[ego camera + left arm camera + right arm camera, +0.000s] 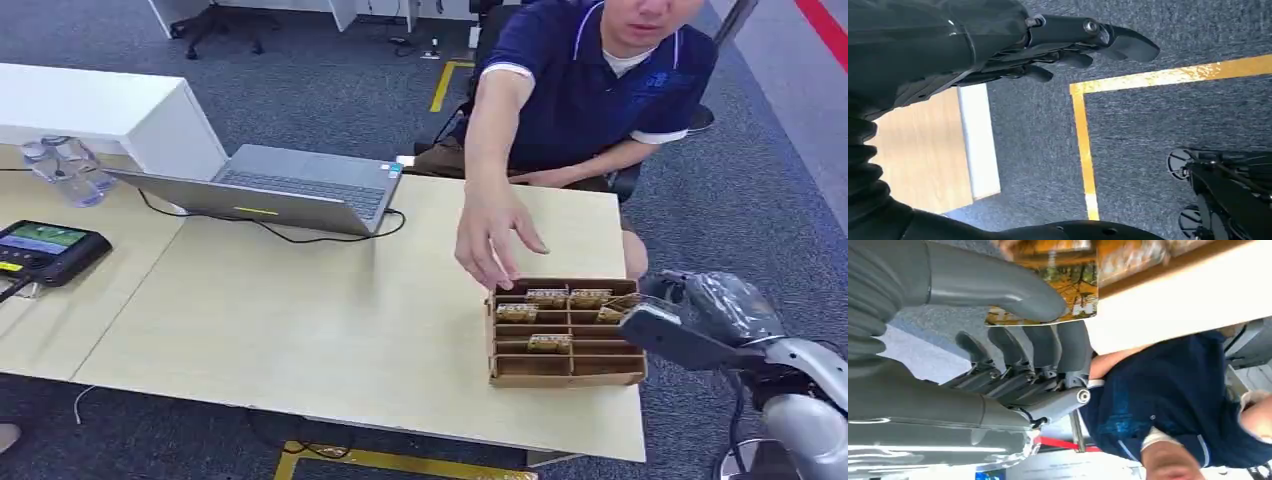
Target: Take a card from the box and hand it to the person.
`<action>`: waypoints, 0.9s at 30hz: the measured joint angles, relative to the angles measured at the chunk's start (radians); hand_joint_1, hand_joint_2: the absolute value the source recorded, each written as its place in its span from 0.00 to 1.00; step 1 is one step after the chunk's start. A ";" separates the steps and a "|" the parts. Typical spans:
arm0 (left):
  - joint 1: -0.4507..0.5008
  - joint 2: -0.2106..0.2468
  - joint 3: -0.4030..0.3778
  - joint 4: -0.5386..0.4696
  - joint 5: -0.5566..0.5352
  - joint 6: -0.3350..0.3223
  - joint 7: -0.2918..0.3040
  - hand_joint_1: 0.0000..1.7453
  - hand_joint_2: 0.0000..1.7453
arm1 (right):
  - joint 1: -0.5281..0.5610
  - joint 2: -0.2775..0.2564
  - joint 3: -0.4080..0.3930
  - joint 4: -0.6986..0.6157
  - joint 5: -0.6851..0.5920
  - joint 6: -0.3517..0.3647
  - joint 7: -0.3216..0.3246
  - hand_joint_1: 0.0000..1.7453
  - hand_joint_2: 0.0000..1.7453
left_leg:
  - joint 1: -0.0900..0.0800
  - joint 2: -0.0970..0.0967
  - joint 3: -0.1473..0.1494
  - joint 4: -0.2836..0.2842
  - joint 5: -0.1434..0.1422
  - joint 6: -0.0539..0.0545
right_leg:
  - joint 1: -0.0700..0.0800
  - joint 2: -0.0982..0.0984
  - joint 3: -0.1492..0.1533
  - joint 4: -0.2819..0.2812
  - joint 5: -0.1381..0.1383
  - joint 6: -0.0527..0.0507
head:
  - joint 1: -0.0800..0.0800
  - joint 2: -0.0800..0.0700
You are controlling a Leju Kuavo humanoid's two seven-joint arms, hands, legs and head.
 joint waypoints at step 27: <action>-0.002 0.000 0.000 0.000 -0.046 -0.006 0.010 0.00 1.00 | -0.165 0.001 -0.099 0.201 -0.378 0.185 -0.175 0.80 1.00 | 0.000 0.000 -0.002 0.000 0.000 0.000 | 0.000 0.000 0.000 0.000 0.000 0.000 | 0.000 0.000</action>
